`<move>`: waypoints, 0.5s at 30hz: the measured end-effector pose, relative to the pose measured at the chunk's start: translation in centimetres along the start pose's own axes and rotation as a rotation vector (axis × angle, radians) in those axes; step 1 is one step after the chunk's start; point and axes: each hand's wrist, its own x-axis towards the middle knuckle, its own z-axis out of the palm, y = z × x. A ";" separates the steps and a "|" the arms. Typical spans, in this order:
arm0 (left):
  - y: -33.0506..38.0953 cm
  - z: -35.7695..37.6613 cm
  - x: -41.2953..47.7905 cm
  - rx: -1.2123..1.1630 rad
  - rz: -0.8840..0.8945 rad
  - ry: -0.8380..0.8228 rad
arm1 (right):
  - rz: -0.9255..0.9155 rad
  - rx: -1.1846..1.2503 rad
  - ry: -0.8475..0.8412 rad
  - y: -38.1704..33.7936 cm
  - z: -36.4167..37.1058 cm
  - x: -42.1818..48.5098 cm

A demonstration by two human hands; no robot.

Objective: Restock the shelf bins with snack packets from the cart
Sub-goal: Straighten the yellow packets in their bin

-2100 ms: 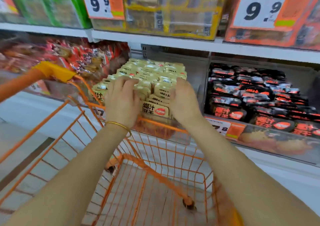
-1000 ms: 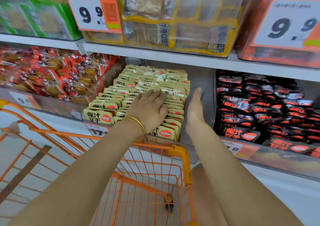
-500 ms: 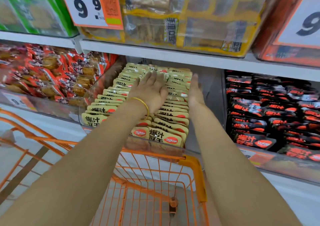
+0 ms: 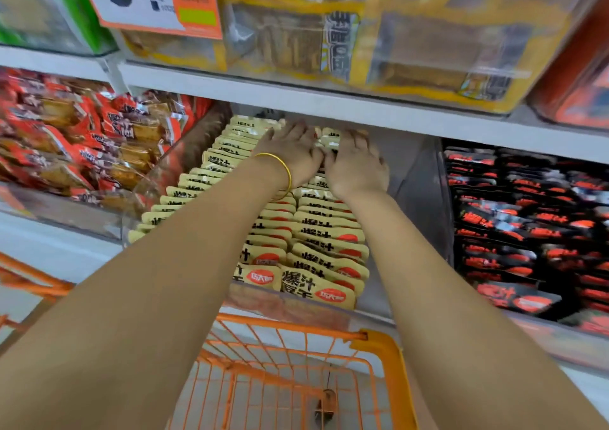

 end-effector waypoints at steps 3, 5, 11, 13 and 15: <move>-0.3 0.7 0.2 -0.004 0.008 -0.009 | 0.030 -0.058 -0.011 0.1 0.4 0.0; -0.3 0.6 0.2 0.008 0.025 -0.004 | 0.058 -0.099 -0.025 -0.1 0.4 0.0; -1.1 0.9 1.1 0.026 0.081 0.007 | 0.006 -0.253 0.002 -0.7 -0.1 0.1; -1.5 0.9 1.4 0.029 0.093 0.004 | -0.050 -0.256 -0.003 -0.8 0.2 0.2; -1.5 1.0 1.3 0.023 0.105 -0.012 | -0.052 -0.261 -0.034 -0.8 0.2 0.3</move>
